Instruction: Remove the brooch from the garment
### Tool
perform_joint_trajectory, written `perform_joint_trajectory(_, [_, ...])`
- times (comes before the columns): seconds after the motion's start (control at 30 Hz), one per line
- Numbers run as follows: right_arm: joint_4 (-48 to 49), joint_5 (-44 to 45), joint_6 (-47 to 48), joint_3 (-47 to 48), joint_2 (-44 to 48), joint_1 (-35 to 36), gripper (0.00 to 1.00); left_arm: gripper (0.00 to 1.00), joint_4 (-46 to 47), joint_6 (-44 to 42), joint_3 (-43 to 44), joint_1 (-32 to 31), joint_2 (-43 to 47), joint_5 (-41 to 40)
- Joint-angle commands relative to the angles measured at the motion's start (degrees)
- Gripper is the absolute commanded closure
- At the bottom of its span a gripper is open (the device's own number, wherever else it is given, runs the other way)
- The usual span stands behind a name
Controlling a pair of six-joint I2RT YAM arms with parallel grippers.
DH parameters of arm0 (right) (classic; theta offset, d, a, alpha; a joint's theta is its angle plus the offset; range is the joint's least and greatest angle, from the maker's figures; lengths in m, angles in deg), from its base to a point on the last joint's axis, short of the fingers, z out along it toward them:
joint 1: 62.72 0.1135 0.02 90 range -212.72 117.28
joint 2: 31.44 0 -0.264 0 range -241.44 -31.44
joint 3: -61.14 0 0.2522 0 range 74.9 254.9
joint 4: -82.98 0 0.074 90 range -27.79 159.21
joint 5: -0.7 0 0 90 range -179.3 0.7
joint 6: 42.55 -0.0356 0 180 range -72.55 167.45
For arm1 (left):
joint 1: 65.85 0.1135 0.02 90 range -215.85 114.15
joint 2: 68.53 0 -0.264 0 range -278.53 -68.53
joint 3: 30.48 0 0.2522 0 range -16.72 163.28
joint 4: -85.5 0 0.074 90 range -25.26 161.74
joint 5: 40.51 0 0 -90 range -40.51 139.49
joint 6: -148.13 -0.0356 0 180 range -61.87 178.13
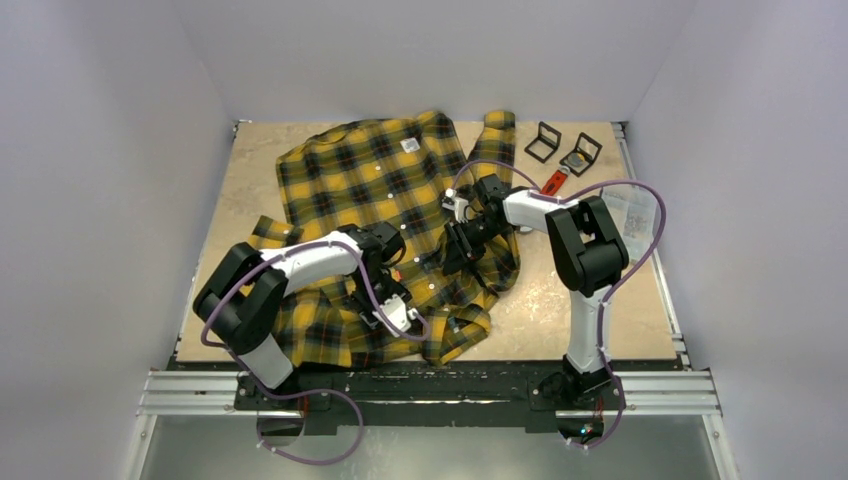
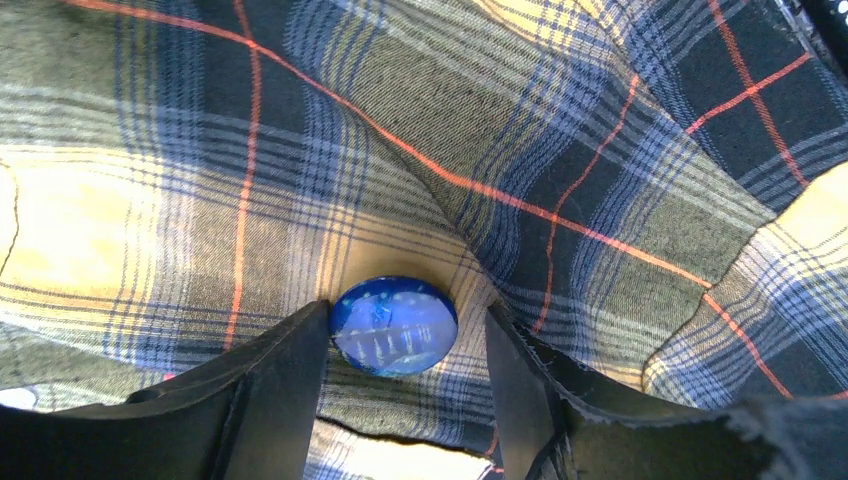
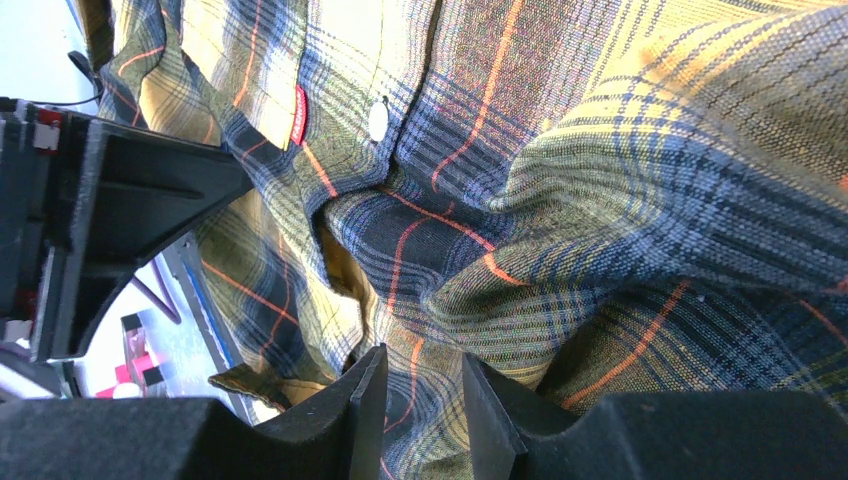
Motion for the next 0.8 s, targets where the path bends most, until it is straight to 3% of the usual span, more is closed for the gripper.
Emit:
perform_joint_trajectory(0.0, [1.23, 0.31, 0.44, 0.35, 0.56, -0.16, 0.63, 0.43, 4.74, -2.70, -3.13, -0.83, 0.85, -1.98])
perform_joint_trajectory(0.23, [0.19, 1.04, 1.70, 1.23, -0.44, -0.35, 0.63, 0.64, 10.42, -2.21, -7.05, -0.79, 4.12, -1.91])
perform_joint_trajectory(0.43, [-1.16, -0.17, 3.39, 2.16, 0.21, -0.46, 0.61, 0.68, 11.90, 3.93, -5.50, 0.31, 9.86, 5.50])
perform_joint_trajectory(0.77, [6.17, -8.31, 1.84, -3.01, 12.54, -0.44, 0.48, 0.68, 7.98, 20.19, 4.68, 6.56, 9.47, 21.02])
